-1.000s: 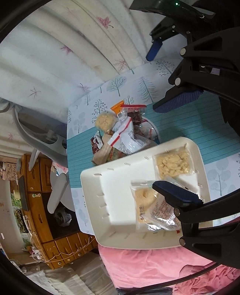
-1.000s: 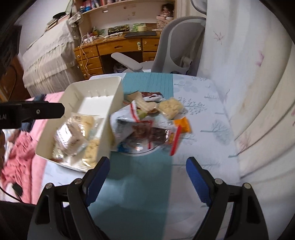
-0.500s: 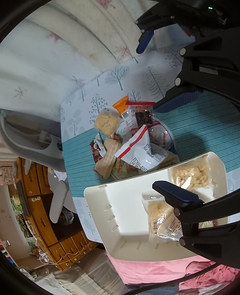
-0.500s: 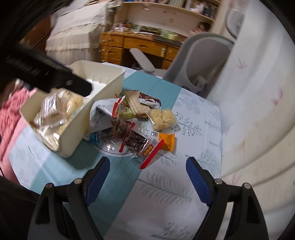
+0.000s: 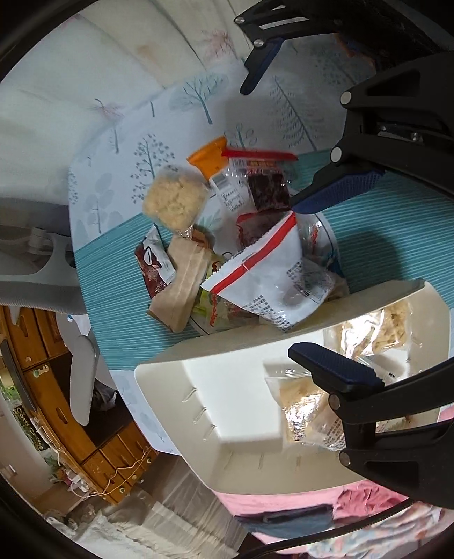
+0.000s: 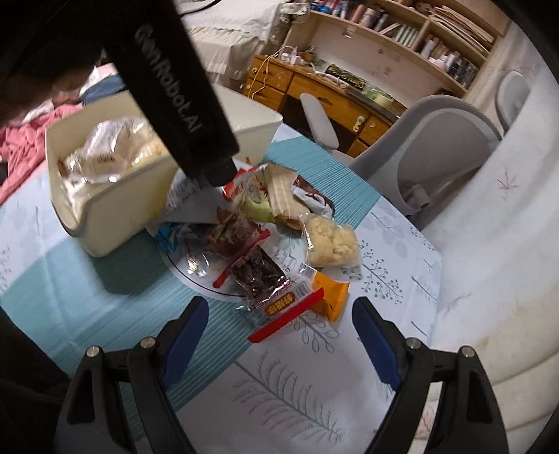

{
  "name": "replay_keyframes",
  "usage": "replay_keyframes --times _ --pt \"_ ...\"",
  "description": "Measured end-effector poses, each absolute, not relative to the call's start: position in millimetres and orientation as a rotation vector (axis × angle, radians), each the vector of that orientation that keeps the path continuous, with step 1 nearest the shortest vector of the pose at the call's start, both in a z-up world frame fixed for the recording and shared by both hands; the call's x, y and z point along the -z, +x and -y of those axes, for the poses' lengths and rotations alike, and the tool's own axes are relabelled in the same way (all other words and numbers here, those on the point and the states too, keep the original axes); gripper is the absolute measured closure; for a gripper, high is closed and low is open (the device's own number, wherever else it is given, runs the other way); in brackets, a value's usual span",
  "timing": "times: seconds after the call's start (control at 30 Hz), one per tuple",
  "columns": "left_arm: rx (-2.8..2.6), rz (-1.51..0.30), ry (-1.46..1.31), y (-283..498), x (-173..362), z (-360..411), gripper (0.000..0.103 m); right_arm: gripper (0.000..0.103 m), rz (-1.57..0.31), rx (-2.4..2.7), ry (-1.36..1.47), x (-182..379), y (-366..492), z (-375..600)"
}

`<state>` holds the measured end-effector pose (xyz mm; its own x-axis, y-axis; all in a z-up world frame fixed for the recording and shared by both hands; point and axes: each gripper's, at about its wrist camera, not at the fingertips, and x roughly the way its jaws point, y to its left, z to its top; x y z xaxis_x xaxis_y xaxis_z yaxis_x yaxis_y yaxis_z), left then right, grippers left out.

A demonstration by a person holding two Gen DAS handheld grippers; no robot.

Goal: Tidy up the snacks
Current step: 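Move the right tool over the red-labelled jerky pack, then grasp the jerky pack with the right tool and lift it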

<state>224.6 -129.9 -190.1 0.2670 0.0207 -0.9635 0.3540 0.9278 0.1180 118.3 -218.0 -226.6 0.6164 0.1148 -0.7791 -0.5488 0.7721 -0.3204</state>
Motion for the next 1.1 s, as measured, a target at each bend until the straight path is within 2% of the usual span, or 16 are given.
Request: replay_keyframes --times 0.07,0.4,0.53,0.7,0.8,0.87,1.1 --pt "0.226 -1.296 0.374 227.9 195.3 136.6 0.028 0.022 -0.829 -0.426 -0.590 235.9 123.7 217.7" --pt "0.246 -1.298 0.467 242.1 208.5 162.0 0.028 0.027 -0.773 -0.528 -0.652 272.8 137.0 213.1" --pt "0.257 -1.317 0.488 246.3 214.5 169.1 0.032 0.034 -0.753 -0.575 -0.697 287.9 137.9 208.9" --pt "0.257 -1.335 0.482 247.3 217.5 167.5 0.034 0.037 -0.742 -0.613 -0.725 299.2 140.5 206.6" --pt "0.265 -1.341 0.462 246.7 218.3 164.1 0.035 0.042 -0.737 -0.631 -0.715 299.7 139.7 205.5" --pt "0.269 -1.339 0.451 246.1 218.5 161.9 0.038 0.054 -0.729 -0.642 -0.712 299.9 139.0 204.1" --pt "0.278 -1.340 0.386 243.0 217.3 154.4 0.048 0.056 -0.727 -0.656 -0.722 298.5 142.6 205.1"
